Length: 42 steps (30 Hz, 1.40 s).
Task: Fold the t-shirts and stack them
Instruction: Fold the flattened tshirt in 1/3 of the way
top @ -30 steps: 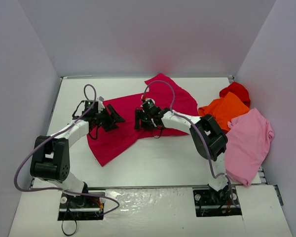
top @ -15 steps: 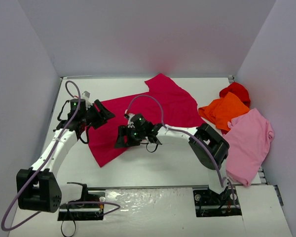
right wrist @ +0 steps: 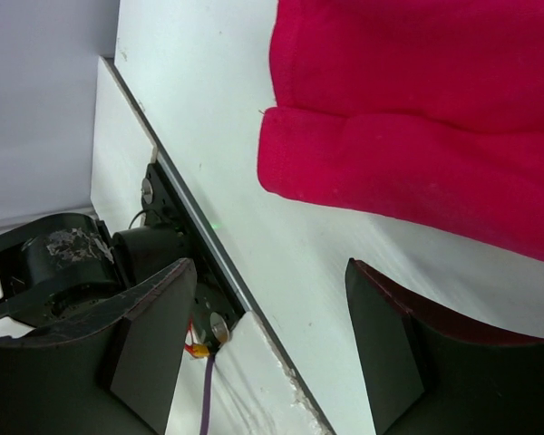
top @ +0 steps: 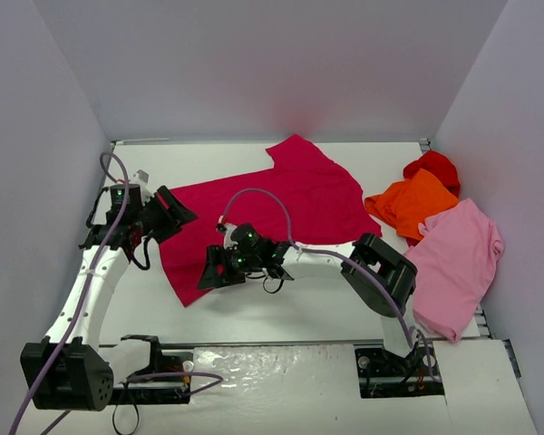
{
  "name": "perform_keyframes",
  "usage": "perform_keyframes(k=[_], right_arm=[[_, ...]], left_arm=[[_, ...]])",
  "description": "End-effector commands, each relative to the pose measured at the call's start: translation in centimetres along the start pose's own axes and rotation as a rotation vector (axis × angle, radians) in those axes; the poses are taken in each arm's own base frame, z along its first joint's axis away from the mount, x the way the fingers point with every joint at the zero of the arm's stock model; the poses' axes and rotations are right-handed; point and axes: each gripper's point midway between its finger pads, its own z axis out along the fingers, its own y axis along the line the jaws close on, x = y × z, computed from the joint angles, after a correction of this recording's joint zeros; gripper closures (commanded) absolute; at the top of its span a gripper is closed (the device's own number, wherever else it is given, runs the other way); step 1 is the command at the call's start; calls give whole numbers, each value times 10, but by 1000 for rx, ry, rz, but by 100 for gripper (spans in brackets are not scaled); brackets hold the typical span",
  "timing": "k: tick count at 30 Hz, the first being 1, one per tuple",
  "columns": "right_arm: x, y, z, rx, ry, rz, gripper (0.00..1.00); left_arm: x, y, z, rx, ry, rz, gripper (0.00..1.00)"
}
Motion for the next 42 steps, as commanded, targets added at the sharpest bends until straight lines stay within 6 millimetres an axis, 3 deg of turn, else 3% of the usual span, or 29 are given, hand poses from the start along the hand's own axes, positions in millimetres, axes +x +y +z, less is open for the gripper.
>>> perform_keyframes(k=[1, 5, 13, 19, 26, 28, 31, 42], right_arm=[[3, 27, 15, -101, -11, -27, 37], [8, 26, 30, -102, 4, -25, 37], [23, 18, 55, -98, 39, -1, 38], [24, -2, 74, -20, 34, 33, 40], [27, -26, 82, 83, 41, 35, 71], [28, -26, 81, 91, 43, 28, 86], [24, -21, 79, 103, 39, 2, 100], [-4, 29, 61, 61, -8, -148, 100]], left_arm=[[-8, -18, -16, 61, 19, 12, 44], [-9, -13, -23, 57, 14, -10, 44], [-19, -22, -57, 51, -36, 31, 44], [-19, -26, -65, 59, -43, 40, 44], [-16, -22, -67, 50, -37, 47, 44], [-17, -21, -68, 47, -36, 51, 44], [-17, -21, -67, 44, -36, 53, 44], [-13, -17, -66, 50, -37, 56, 44]])
